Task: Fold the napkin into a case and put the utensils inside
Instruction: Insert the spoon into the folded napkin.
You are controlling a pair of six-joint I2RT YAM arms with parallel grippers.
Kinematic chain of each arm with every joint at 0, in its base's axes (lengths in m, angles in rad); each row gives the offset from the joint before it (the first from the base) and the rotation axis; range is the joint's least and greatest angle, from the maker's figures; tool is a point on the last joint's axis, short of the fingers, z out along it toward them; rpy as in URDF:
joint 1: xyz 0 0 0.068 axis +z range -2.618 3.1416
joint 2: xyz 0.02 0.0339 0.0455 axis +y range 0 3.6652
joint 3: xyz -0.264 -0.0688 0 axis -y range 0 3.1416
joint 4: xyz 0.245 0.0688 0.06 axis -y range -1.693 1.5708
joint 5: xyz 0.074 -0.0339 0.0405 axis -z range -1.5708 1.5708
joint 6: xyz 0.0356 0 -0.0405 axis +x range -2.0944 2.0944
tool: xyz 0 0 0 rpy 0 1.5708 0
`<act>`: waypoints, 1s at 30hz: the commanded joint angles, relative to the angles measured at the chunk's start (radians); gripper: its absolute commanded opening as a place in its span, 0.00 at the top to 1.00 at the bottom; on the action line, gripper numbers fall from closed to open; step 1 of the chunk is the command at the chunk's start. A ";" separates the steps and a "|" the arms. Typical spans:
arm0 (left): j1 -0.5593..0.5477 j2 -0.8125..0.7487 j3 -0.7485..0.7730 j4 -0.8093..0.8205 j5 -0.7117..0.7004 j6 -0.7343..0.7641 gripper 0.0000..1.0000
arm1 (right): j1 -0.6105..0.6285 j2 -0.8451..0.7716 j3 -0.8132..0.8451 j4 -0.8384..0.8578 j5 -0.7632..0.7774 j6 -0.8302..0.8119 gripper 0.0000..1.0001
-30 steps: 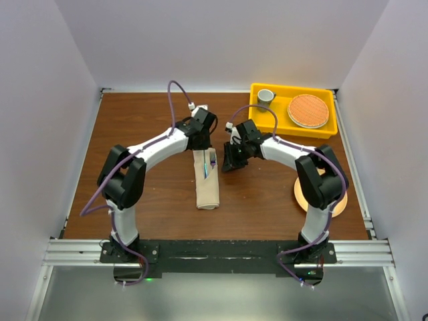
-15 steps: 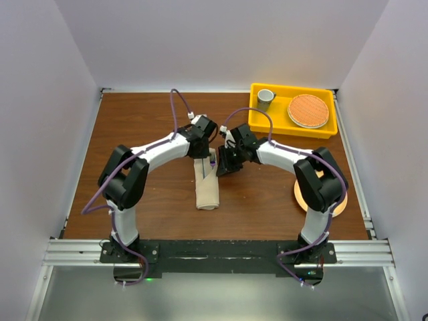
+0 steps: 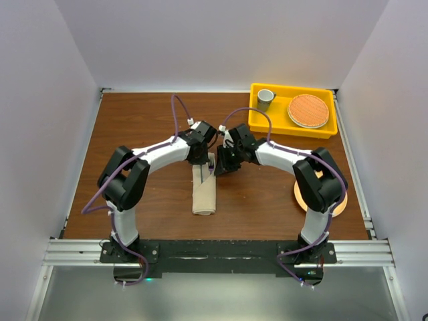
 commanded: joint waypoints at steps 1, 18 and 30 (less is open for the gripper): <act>-0.009 -0.054 -0.014 0.005 0.002 -0.015 1.00 | 0.011 -0.018 -0.014 0.082 0.009 0.039 0.78; -0.010 -0.071 -0.020 0.007 0.011 -0.012 1.00 | 0.013 0.090 -0.001 0.211 -0.006 0.181 0.87; -0.022 -0.090 -0.073 -0.006 0.041 -0.023 1.00 | 0.013 0.134 0.027 0.169 0.052 0.192 0.88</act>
